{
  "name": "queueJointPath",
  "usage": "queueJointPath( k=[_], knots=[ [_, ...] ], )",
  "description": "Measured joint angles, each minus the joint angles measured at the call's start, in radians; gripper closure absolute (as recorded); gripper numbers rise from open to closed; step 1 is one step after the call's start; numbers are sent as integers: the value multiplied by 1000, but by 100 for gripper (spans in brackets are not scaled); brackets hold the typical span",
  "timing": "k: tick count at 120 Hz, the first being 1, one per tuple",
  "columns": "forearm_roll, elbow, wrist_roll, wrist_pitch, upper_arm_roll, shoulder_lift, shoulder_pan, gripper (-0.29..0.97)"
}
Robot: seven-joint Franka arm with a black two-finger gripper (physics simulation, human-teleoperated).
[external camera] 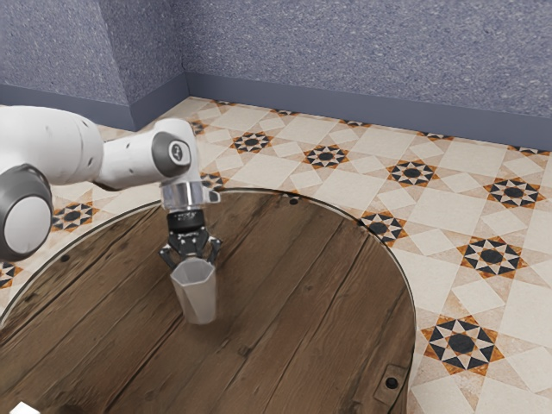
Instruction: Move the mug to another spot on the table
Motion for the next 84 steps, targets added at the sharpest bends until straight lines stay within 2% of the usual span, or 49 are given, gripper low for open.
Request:
queueJointPath(
  k=[29, 59, 84],
  knots=[
    [-4, -86, 15, 42, 31, -36, 4, 76],
    [-5, 64, 25, 48, 28, 76, 33, 77],
    [-1, 87, 32, 46, 29, 104, 39, 76]
  ],
)
